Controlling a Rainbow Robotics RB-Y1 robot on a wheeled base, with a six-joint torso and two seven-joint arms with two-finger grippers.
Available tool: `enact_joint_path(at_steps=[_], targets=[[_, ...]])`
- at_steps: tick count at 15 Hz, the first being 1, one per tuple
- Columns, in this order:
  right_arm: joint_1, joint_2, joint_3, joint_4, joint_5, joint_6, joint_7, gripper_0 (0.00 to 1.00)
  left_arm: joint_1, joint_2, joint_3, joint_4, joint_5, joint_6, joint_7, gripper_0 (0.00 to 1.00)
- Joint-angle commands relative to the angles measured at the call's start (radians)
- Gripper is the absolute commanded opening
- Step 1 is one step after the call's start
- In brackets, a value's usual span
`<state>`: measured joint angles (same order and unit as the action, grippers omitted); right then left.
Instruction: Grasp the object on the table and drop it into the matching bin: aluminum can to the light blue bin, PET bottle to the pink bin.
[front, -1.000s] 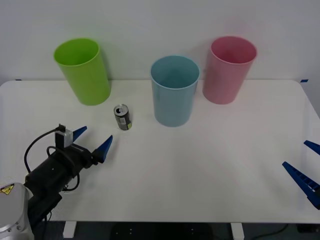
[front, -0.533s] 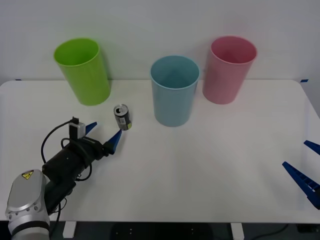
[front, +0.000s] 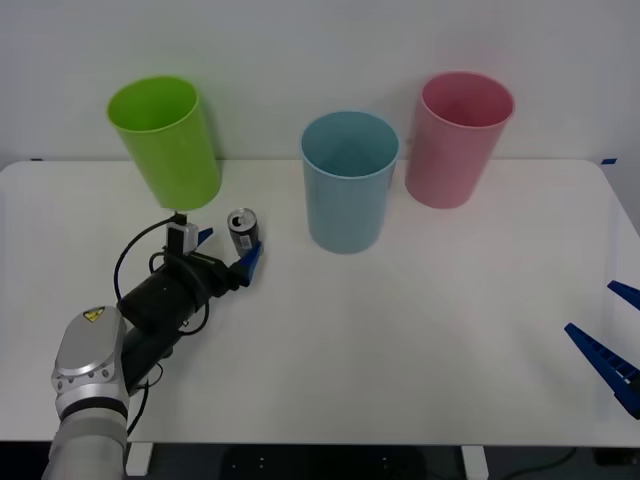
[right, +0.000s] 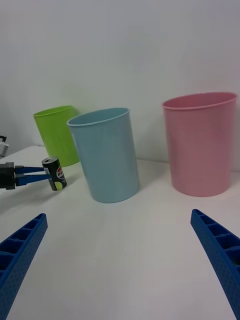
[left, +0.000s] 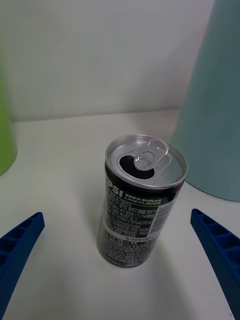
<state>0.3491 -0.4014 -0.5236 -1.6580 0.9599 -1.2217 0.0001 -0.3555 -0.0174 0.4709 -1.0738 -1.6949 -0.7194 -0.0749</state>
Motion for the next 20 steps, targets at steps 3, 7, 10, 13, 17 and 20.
enact_joint_path(at_steps=[3,7,10,13,17,20], targets=[[0.000,0.000,0.000,0.000,0.000,0.000,0.000,1.00,-0.080,0.000,-0.003,0.095,-0.015,0.075,-0.013,1.00],[0.000,0.000,0.000,0.000,0.000,0.000,0.000,1.00,-0.108,0.000,-0.048,0.123,-0.025,0.150,-0.006,1.00],[0.000,0.000,0.000,0.000,0.000,0.000,0.000,1.00,-0.109,0.000,-0.069,0.124,-0.025,0.166,-0.006,1.00],[0.000,0.000,0.000,0.000,0.000,0.000,0.000,1.00,-0.109,0.000,-0.077,0.124,-0.026,0.176,-0.008,1.00],[0.000,0.000,0.000,0.000,0.000,0.000,0.000,1.00,-0.111,0.000,-0.087,0.123,-0.025,0.186,-0.014,0.25],[0.000,0.000,0.000,0.000,0.000,0.000,0.000,1.00,-0.111,0.000,-0.090,0.123,-0.026,0.187,-0.019,0.00]])
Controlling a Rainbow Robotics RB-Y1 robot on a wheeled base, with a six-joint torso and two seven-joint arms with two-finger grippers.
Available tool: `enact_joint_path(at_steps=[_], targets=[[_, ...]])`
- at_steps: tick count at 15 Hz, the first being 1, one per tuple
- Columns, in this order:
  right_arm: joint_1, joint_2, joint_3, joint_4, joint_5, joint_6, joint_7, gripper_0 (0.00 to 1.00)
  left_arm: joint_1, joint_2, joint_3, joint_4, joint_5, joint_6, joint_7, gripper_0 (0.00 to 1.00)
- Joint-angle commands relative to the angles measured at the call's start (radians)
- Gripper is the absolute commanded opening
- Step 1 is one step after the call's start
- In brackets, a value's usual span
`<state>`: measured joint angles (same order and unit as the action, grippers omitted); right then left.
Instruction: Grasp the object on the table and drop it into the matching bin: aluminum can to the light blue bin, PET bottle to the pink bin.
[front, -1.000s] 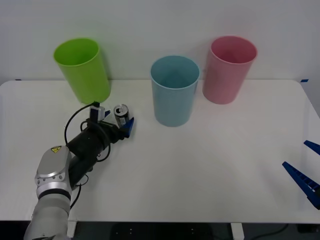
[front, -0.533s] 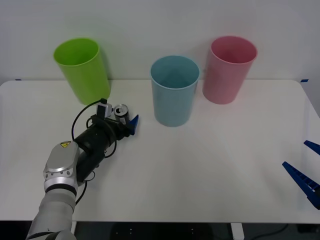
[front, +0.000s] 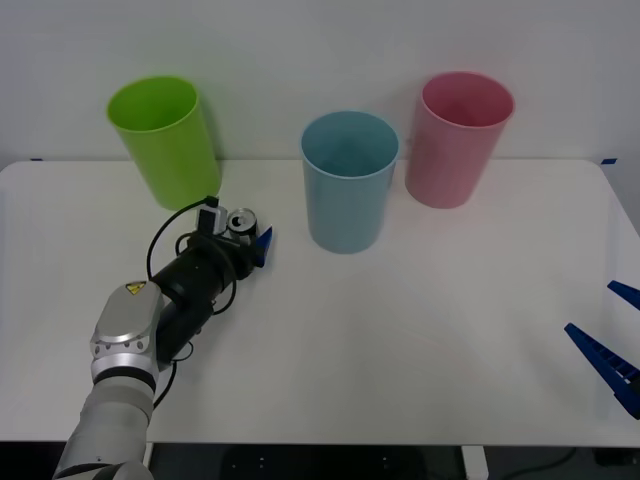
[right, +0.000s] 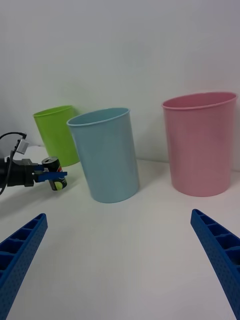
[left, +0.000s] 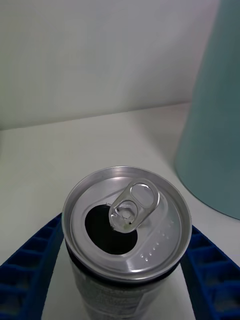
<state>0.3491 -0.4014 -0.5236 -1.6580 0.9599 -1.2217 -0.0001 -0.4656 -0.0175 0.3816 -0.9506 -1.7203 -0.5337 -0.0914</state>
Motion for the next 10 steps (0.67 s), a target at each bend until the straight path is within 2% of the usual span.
enact_joint_path(at_steps=[1,7,10], targets=[[0.000,0.000,0.000,0.000,0.000,0.000,0.000,1.00,-0.001,0.000,-0.001,0.000,-0.001,0.001,-0.004,0.00],[0.000,0.000,0.000,0.000,0.000,0.000,0.000,1.00,-0.001,0.000,-0.001,0.000,0.008,0.000,0.002,0.00],[0.000,0.000,0.000,0.000,0.000,0.000,0.000,1.00,0.001,0.001,-0.029,0.000,0.048,0.000,0.010,0.00]])
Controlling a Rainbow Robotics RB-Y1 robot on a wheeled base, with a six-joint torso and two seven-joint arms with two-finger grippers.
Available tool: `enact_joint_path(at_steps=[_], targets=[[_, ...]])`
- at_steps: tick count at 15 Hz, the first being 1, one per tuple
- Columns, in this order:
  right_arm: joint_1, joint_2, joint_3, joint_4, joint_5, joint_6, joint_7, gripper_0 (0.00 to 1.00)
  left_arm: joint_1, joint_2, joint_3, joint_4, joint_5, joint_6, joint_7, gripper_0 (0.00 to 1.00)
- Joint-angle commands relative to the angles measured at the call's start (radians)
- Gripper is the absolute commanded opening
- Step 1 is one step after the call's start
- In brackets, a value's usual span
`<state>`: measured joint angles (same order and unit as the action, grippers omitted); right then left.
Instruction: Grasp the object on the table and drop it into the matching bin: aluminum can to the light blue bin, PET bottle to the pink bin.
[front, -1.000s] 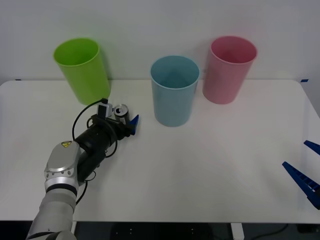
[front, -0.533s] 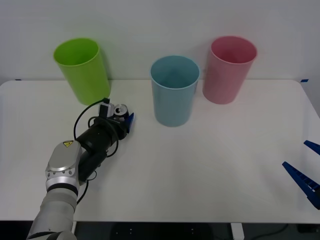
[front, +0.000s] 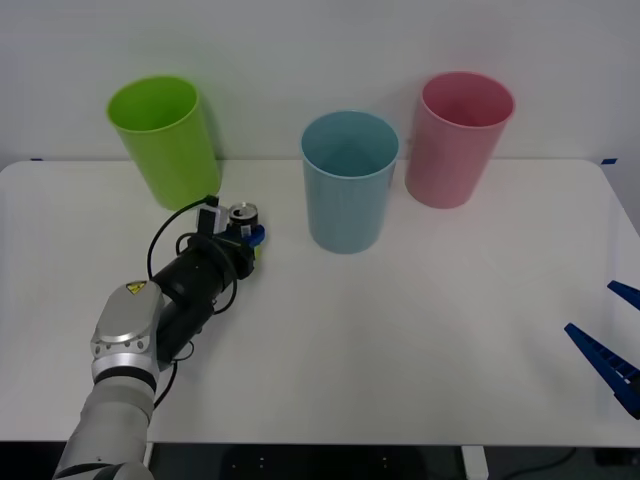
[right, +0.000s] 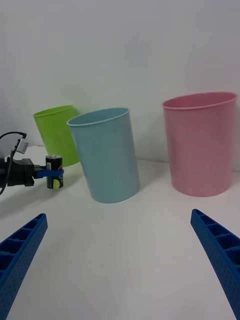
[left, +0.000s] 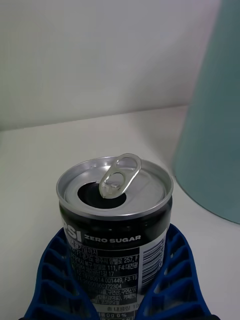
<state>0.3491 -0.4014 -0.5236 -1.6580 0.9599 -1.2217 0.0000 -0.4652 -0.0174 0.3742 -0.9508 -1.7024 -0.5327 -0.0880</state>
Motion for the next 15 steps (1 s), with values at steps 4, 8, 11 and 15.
enact_joint_path(at_steps=[4,8,11,15], targets=[[0.000,0.000,0.000,0.000,0.000,0.000,0.000,1.00,0.004,0.079,-0.112,0.000,0.148,-0.024,0.020,0.00],[0.000,0.000,0.000,0.000,0.000,0.000,0.000,1.00,0.007,0.156,-0.118,0.000,0.222,-0.124,0.031,0.00],[0.000,0.000,0.000,0.000,0.000,0.000,0.000,1.00,0.011,0.208,-0.116,0.000,0.310,-0.199,0.033,0.00],[0.000,0.000,0.000,0.000,0.000,0.000,0.000,1.00,0.017,0.272,-0.115,0.000,0.422,-0.263,0.025,0.00]])
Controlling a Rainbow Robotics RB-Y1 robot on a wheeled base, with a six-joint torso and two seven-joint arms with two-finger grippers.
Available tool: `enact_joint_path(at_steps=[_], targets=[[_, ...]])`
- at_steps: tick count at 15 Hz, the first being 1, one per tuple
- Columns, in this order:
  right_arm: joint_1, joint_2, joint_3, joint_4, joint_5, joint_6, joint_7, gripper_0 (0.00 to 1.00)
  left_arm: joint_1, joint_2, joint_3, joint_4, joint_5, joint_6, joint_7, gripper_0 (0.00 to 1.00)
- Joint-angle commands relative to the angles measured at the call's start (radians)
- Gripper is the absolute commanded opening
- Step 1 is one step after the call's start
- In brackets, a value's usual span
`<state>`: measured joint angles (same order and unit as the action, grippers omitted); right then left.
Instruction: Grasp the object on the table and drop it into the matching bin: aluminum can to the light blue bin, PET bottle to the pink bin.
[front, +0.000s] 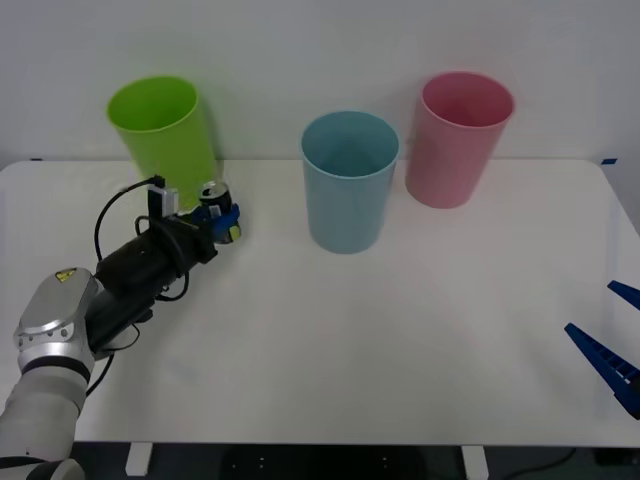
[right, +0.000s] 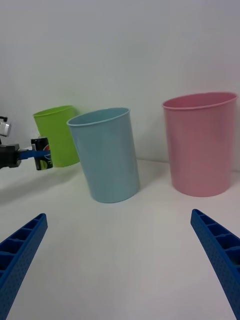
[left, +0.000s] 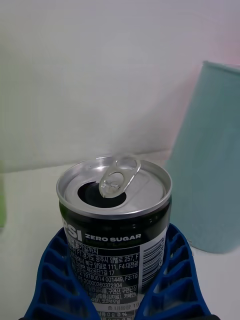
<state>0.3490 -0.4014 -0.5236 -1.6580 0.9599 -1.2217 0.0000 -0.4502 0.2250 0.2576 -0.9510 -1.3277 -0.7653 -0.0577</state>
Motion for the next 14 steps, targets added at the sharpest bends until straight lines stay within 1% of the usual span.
enact_joint_path(at_steps=[1,4,7,10,14], targets=[[0.000,0.000,0.000,0.000,0.000,0.000,0.000,1.00,0.002,0.040,0.000,-0.002,0.065,-0.043,-0.010,0.00],[0.000,0.000,0.000,0.000,0.000,0.000,0.000,1.00,0.002,0.085,0.002,-0.006,0.147,-0.104,-0.022,0.00],[0.000,0.000,0.000,0.000,0.000,0.000,0.000,1.00,0.004,0.114,0.000,-0.012,0.209,-0.169,-0.027,0.00],[0.000,0.000,0.000,0.000,0.000,0.000,0.000,1.00,0.004,0.134,0.022,-0.029,0.212,-0.239,-0.024,0.00],[0.000,0.000,0.000,0.000,0.000,0.000,0.000,1.00,0.002,0.136,0.011,-0.080,0.214,-0.227,-0.002,0.00]])
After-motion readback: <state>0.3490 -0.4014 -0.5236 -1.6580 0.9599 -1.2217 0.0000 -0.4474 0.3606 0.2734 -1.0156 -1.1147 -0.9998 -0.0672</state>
